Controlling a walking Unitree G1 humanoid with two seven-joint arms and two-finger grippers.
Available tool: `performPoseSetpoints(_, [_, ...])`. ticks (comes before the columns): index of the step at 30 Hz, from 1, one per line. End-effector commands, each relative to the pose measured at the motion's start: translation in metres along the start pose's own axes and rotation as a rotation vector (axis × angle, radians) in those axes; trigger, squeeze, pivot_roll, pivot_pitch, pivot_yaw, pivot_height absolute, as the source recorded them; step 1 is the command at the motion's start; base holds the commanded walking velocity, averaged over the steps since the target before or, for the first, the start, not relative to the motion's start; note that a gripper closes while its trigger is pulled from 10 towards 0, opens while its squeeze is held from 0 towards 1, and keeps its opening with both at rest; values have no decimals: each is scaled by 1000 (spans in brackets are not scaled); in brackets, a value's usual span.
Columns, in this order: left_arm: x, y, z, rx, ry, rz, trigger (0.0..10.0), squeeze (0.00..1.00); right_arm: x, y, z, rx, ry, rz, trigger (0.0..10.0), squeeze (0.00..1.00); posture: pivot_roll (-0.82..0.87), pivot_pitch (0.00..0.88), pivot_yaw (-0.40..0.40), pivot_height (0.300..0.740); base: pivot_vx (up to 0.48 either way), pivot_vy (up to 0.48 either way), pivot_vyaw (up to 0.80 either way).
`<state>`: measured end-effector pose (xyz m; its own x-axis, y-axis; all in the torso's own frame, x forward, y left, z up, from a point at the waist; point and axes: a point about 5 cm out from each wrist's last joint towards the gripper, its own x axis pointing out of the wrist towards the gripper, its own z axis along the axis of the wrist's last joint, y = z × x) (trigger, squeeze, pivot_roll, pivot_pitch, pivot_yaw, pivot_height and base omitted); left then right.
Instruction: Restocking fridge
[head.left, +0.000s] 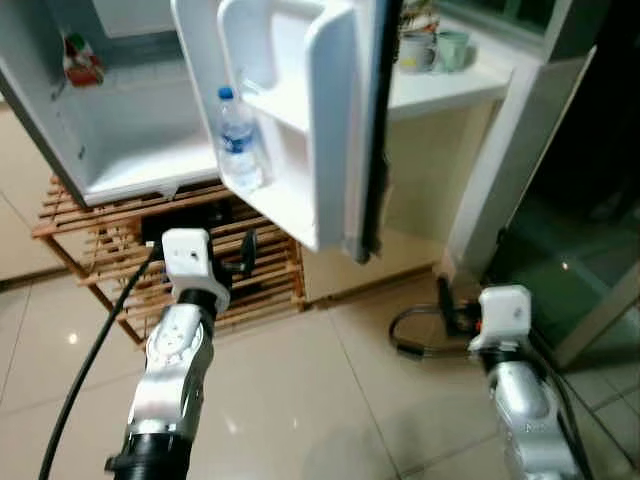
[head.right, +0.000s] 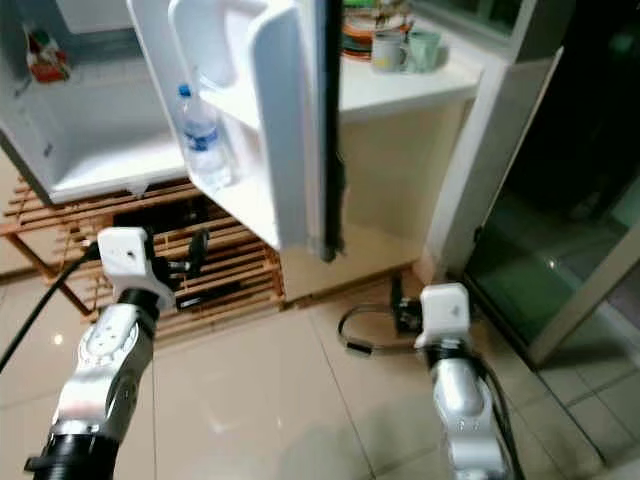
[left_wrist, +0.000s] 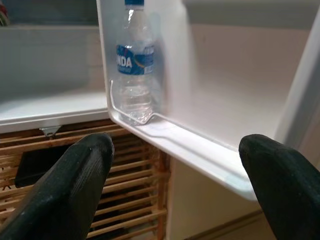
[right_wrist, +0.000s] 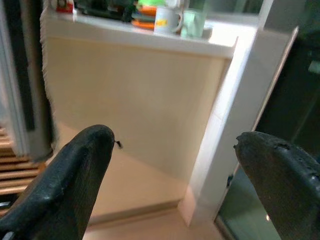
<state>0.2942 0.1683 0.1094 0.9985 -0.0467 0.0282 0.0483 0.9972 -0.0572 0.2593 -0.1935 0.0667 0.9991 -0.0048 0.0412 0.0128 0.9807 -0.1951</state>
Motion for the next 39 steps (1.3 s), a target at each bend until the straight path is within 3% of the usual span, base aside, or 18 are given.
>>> performPoseSetpoints(1, [-1, 9, -2, 20, 18, 42, 10000, 0, 3, 9, 2, 2, -11, 27, 10000, 0, -154, 0, 69, 740, 0, 0, 419])
performPoseSetpoints(8, [0, 12, 2, 10, 1, 58, 10000, 0, 16, 4, 5, 11, -19, 2, 10000, 0, -152, 0, 66, 740, 0, 0, 179])
performPoseSetpoints(19, [0, 10, 8, -17, -16, 83, 10000, 0, 32, 0, 9, 28, -12, -42, 10000, 0, -149, 0, 64, 740, 0, 424, 0])
performPoseSetpoints(25, [2, 9, 9, -9, -9, 77, 10000, 0, 52, -14, 22, -4, -51, -90, 10000, 0, -146, 0, 66, 740, 41, 423, 0])
performPoseSetpoints(28, [6, 2, 5, 51, 26, 43, 10000, 0, 57, -6, 28, -9, -64, -55, 10000, 0, -144, 0, 61, 740, 97, 127, 0])
performPoseSetpoints(32, [7, 0, 6, 63, 21, 31, 10000, 0, 54, 5, 23, 11, -54, -26, 10000, 0, -142, 0, 60, 740, 0, 0, 328])
performPoseSetpoints(39, [9, -1, 11, 78, 1, 10, 10000, 0, 51, 8, 19, 26, -44, -44, 10000, 0, -148, 0, 68, 740, 202, -160, 184])
